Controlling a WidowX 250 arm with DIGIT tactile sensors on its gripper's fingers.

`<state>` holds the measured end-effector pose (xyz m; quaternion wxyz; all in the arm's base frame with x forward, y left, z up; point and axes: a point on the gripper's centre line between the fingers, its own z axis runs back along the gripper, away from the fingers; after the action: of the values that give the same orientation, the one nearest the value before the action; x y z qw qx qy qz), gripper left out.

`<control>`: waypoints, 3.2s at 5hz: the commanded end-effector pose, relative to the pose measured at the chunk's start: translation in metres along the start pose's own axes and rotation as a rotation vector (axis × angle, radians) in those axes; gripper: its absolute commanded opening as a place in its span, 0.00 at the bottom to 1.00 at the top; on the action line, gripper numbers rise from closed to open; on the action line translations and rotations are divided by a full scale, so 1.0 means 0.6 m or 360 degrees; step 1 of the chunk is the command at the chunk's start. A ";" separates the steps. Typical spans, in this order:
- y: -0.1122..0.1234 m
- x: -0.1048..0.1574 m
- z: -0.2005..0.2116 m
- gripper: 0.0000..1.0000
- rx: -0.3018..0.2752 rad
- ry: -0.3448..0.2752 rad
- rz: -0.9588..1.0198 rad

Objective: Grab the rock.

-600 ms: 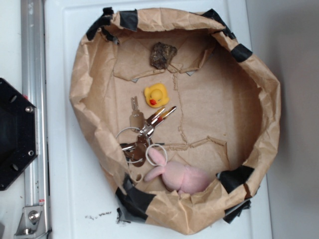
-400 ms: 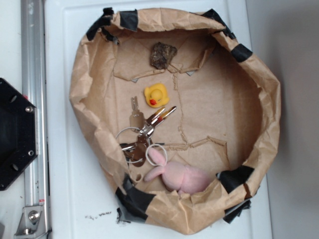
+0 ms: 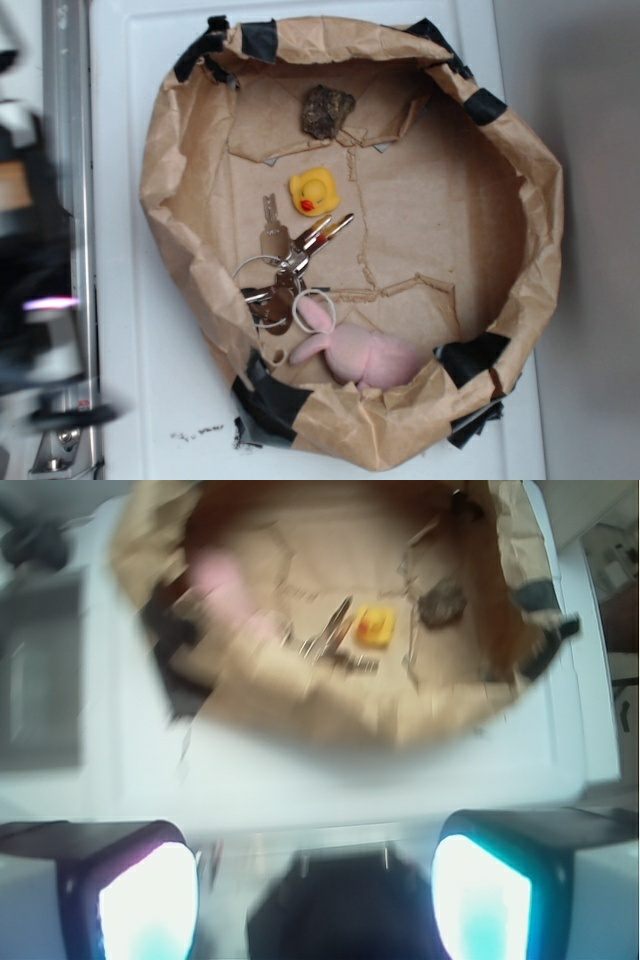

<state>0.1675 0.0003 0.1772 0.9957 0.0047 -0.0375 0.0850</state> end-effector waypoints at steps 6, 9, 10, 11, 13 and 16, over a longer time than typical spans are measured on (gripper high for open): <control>0.110 0.143 -0.192 1.00 0.0184 -0.0221 0.1472; 0.110 0.143 -0.192 1.00 0.0184 -0.0221 0.1472; 0.160 0.136 -0.218 1.00 0.0102 -0.0239 0.1608; 0.166 0.147 -0.242 1.00 0.0148 -0.0281 0.1599; 0.152 0.162 -0.258 1.00 0.0192 -0.0308 0.1566; 0.125 0.161 -0.282 0.00 0.0288 -0.0358 0.1477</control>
<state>0.2673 0.0897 0.0137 0.8375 0.0877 -0.1335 0.5226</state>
